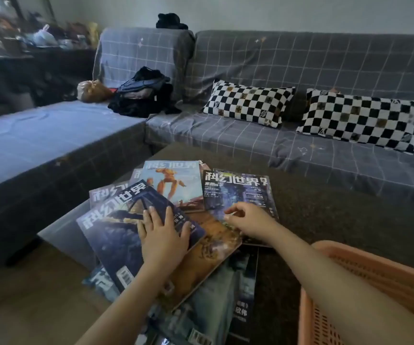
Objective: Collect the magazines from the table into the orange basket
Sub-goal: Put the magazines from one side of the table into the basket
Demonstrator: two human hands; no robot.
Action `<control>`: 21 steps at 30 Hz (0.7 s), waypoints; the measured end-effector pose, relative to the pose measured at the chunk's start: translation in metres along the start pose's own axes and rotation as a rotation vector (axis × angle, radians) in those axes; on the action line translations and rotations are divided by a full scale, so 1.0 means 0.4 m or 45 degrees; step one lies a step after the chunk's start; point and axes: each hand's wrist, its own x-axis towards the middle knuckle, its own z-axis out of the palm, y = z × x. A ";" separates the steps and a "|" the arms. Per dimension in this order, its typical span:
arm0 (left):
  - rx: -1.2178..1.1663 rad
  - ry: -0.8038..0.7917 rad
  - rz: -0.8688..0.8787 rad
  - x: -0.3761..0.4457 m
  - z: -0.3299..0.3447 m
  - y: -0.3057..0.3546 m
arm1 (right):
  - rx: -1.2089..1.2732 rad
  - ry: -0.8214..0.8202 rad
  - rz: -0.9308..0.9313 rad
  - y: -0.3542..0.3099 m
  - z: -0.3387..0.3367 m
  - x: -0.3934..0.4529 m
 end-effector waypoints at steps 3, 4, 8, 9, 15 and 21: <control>0.109 -0.008 0.014 -0.008 0.005 -0.020 | -0.154 -0.050 -0.031 -0.018 0.024 0.011; 0.103 -0.009 0.049 -0.013 0.005 -0.022 | -0.190 -0.065 -0.054 -0.026 0.032 0.011; 0.097 -0.056 0.141 -0.031 -0.002 -0.030 | -0.531 -0.039 -0.076 -0.050 0.077 0.022; 0.086 -0.043 0.149 -0.036 -0.003 -0.036 | -0.571 -0.035 -0.089 -0.058 0.093 0.022; -0.012 0.040 0.166 -0.077 -0.006 -0.057 | -0.210 0.109 -0.072 -0.110 0.173 0.026; -0.256 0.070 0.194 -0.114 -0.034 -0.072 | -0.217 -0.046 0.139 -0.154 0.182 0.021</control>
